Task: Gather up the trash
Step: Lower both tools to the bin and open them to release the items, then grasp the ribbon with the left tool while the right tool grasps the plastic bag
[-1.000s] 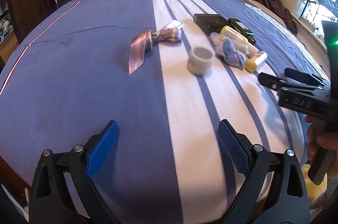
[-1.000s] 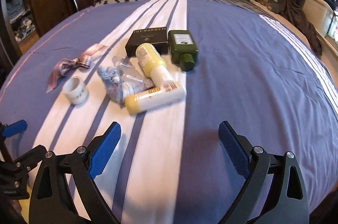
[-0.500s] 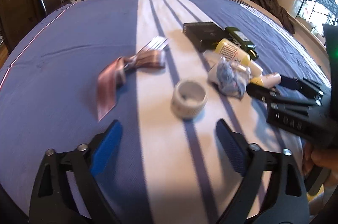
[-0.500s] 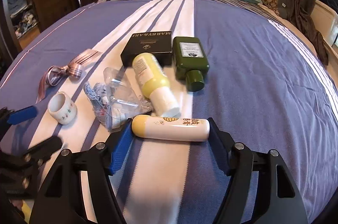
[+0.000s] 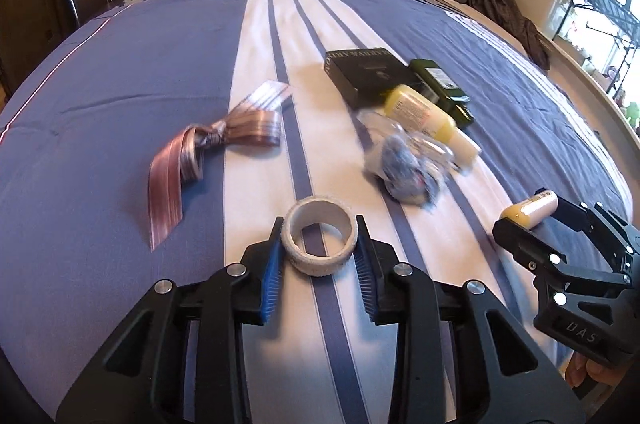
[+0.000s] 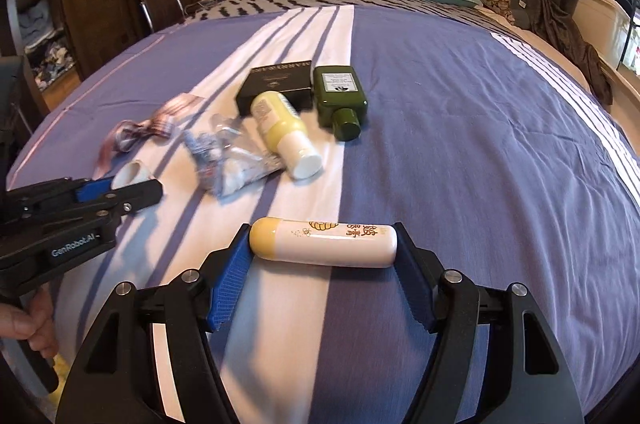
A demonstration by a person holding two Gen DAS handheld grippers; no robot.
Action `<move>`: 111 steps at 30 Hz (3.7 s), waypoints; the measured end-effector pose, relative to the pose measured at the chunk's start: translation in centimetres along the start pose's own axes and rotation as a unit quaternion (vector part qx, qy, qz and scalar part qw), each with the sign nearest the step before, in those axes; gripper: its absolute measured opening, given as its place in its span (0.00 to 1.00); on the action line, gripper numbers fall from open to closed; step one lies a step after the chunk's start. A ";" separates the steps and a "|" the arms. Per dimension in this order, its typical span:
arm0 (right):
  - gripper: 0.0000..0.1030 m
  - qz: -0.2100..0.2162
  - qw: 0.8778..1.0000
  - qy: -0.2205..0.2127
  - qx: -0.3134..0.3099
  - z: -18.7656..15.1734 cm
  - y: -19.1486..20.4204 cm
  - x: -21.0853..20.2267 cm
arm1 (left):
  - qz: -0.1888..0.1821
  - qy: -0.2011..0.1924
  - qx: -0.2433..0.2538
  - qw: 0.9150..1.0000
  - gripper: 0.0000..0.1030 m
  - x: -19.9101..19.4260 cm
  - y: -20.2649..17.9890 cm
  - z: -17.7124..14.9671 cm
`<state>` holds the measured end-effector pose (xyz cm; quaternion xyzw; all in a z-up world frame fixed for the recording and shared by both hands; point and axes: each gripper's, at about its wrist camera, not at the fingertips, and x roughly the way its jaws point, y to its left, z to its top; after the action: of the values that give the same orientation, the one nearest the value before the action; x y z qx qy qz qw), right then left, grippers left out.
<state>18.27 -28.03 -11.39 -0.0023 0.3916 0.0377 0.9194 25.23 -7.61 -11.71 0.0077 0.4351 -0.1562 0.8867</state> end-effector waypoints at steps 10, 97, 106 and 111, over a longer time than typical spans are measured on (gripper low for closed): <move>0.67 0.006 0.999 -0.031 0.007 -3.1 0.7 -7.0 | -0.009 -0.021 0.002 1.000 0.30 -7.1 -1.8 -5.7; 0.79 0.009 0.999 0.009 0.031 -10.7 1.4 -9.6 | 0.022 0.026 0.003 0.999 0.71 -11.3 -0.7 -18.0; 0.79 0.025 0.999 -0.001 0.029 -4.5 1.7 -5.9 | 0.058 -0.001 -0.027 0.998 0.71 -9.3 4.4 -10.5; 0.74 0.040 0.999 0.003 0.017 -2.2 2.9 -3.2 | 0.069 -0.006 -0.043 0.997 0.70 -7.7 6.8 -7.0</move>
<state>14.26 -25.47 -10.57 0.0287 0.3948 0.0674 0.9158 17.33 2.01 -10.93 -0.0011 0.4345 -0.0764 0.8974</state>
